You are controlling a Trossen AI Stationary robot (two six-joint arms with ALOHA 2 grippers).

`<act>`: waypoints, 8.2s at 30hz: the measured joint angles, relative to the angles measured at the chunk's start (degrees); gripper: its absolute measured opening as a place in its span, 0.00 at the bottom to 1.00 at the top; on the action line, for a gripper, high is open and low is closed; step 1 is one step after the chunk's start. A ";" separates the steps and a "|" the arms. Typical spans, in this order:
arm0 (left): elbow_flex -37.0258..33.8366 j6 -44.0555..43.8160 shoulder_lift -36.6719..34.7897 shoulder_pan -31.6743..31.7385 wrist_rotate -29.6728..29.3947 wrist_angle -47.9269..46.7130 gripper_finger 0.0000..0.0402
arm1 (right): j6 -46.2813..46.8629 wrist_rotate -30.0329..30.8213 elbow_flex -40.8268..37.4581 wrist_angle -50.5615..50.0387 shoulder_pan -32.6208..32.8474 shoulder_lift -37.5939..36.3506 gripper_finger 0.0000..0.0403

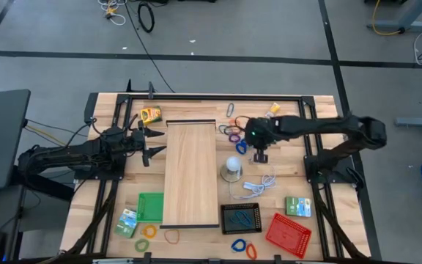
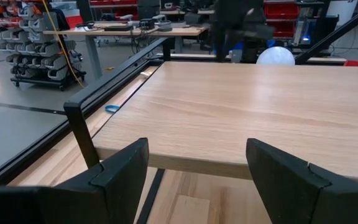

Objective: Pick & Place Office Desk Supplies
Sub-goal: Put the blue rubber band into the black bin, then put the top right orange rubber band into the black bin

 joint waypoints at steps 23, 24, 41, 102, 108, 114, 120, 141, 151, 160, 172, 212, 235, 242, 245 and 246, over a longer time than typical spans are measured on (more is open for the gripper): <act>0.00 0.42 0.00 0.00 -0.02 0.08 0.68 | 24.81 -9.92 0.00 9.07 29.68 -6.04 0.00; 0.00 0.42 0.00 0.00 0.00 0.08 0.68 | 25.66 -10.56 0.00 10.70 30.36 -6.04 0.00; 0.00 0.39 0.00 0.00 0.00 -0.05 0.68 | 33.67 -16.37 0.00 27.53 38.12 2.31 0.00; 0.00 0.42 -0.02 0.02 0.20 -1.83 0.68 | -0.41 12.53 0.00 12.22 6.17 -8.75 0.39; 0.00 0.40 -0.02 0.02 0.20 -1.72 0.68 | -8.97 -3.72 0.00 16.55 -11.32 -8.05 0.39; 0.00 0.39 -0.02 0.02 0.01 -1.69 0.68 | -12.79 -18.62 0.00 21.71 -25.92 -1.73 0.39; 0.00 -0.16 0.00 0.02 -0.35 -1.67 0.68 | -15.61 -23.80 0.00 26.38 -29.99 8.11 0.41; 0.00 -1.97 0.02 0.04 -2.01 -1.95 0.68 | -14.62 -25.38 7.06 25.12 -30.60 22.70 0.59; 0.00 -2.60 0.00 0.00 -1.97 -1.99 0.68 | -14.95 -26.01 6.65 22.13 -28.39 22.94 0.56; 0.00 -2.86 0.00 0.00 -1.95 -1.99 0.68 | -14.94 -26.36 6.56 22.01 -27.39 23.73 0.54; 0.00 -2.98 0.00 0.00 -1.95 -2.02 0.68 | -16.28 -24.23 6.64 22.50 -27.15 26.33 0.53; 0.00 -1.83 0.00 0.02 -1.99 -2.44 0.68 | -10.11 -0.62 6.64 13.42 -12.89 5.70 0.00; 0.00 -0.63 0.02 0.00 -2.54 -2.46 0.68 | 17.47 -2.00 6.64 -6.64 16.99 -9.86 0.00; 0.00 -0.48 0.02 0.00 -2.47 -2.45 0.68 | 29.24 -5.99 6.64 -3.21 27.21 -9.85 0.00; 0.00 -0.48 0.00 0.00 -2.40 -2.45 0.68 | 33.15 -7.38 6.64 1.03 30.87 -9.33 0.00; 0.00 -0.48 0.02 0.00 -2.38 -2.45 0.68 | 34.18 -7.62 6.64 2.48 31.95 -8.97 0.00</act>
